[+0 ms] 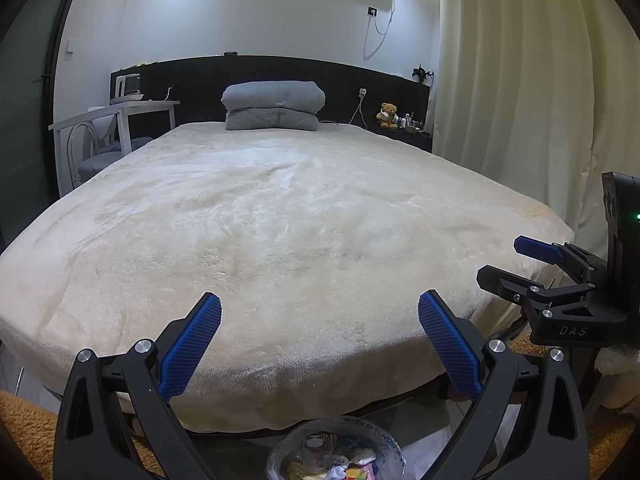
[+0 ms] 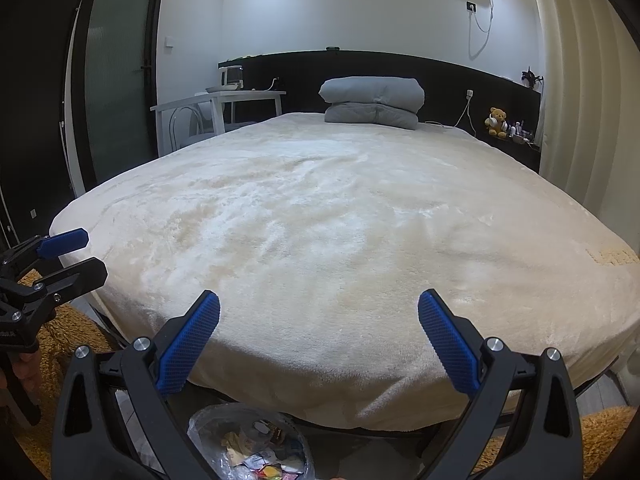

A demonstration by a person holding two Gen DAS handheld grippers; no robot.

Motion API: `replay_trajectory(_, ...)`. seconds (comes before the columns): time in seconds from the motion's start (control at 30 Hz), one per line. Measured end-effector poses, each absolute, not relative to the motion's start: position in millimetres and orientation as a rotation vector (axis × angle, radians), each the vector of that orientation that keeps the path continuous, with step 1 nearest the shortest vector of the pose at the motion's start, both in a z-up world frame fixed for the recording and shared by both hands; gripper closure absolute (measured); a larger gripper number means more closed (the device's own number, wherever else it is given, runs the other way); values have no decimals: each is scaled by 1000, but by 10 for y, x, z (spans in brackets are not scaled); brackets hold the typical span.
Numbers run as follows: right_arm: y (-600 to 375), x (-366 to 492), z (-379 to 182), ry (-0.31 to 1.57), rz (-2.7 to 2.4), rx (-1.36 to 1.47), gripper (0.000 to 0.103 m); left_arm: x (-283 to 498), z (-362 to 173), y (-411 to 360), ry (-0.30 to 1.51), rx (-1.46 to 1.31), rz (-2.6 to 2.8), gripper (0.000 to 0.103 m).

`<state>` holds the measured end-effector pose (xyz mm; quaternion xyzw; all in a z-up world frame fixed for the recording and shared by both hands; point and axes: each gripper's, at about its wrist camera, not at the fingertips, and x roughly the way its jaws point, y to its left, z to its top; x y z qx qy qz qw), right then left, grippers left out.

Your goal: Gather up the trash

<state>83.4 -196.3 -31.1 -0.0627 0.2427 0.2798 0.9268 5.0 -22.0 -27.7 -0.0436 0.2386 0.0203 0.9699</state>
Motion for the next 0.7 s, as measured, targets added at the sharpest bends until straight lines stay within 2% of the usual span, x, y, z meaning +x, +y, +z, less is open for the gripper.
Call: replay_trajectory(0.7,-1966,836,-317,497,574,-132,5,32,-297,-222,479,-83,36,6)
